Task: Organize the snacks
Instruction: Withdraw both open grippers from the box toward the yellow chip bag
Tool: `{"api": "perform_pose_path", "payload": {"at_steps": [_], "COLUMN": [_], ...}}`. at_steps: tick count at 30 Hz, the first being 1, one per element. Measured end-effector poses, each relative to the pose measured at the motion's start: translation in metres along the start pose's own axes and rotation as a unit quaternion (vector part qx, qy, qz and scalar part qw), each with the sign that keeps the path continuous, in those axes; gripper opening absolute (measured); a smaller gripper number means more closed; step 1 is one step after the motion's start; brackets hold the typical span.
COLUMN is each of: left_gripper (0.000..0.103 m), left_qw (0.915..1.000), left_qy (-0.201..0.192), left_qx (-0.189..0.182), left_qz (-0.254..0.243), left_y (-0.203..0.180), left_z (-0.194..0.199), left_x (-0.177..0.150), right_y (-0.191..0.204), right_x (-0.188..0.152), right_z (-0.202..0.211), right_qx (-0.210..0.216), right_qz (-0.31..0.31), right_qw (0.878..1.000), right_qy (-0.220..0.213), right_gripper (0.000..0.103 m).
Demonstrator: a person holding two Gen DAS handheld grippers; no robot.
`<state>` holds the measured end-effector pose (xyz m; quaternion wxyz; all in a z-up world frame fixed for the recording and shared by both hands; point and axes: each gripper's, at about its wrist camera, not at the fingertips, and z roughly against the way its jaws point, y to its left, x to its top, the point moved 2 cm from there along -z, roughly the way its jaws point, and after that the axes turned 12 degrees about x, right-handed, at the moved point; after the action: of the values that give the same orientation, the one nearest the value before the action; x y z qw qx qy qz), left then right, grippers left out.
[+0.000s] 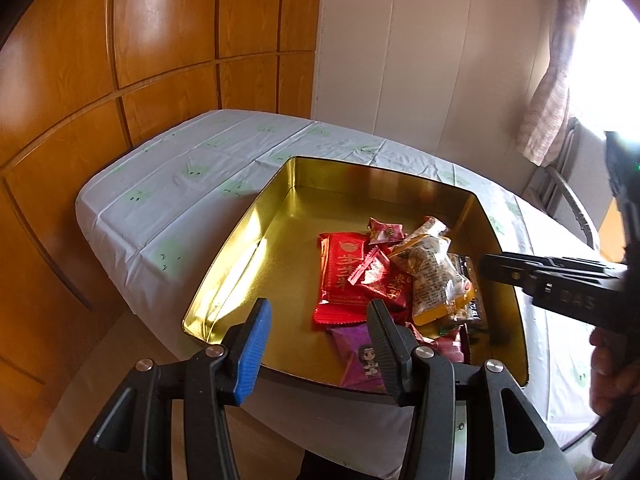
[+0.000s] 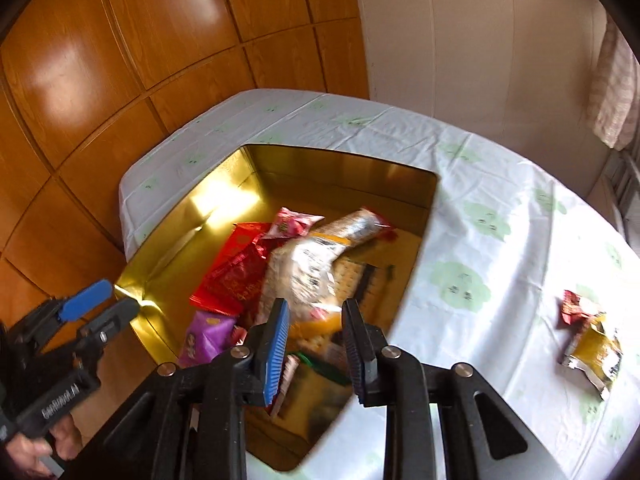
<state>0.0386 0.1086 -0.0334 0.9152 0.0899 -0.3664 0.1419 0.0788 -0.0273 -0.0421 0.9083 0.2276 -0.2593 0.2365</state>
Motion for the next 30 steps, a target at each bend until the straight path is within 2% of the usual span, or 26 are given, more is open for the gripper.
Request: {"api": "perform_pose_path", "payload": {"at_steps": [8,18,27,30], "left_gripper": [0.050,0.051,0.051,0.051], "left_qw": [0.9999,0.9980,0.9924,0.9872], "left_qy": [-0.007,-0.015,-0.030,-0.037], "left_qx": [-0.005,-0.019,-0.038,-0.052], "left_qz": [-0.014,-0.058,-0.113,-0.146], "left_y": [-0.008,-0.034,-0.066,-0.085], "left_z": [0.008,0.017,0.028,0.032], "left_x": [0.000,-0.003,-0.002,-0.001], "right_y": [-0.031,-0.080,-0.139,-0.164], "right_x": [-0.024,-0.049,-0.068,-0.075], "right_z": [0.038,0.080,0.123,0.141], "right_qx": [-0.023,-0.069,-0.133,-0.150], "right_qz": [-0.023,-0.052,-0.082,-0.102], "right_qw": [0.999,0.996,0.987,0.983], "right_qy": [-0.016,-0.021,-0.024,-0.028], "right_gripper": [0.030,0.031,0.031,0.031]}}
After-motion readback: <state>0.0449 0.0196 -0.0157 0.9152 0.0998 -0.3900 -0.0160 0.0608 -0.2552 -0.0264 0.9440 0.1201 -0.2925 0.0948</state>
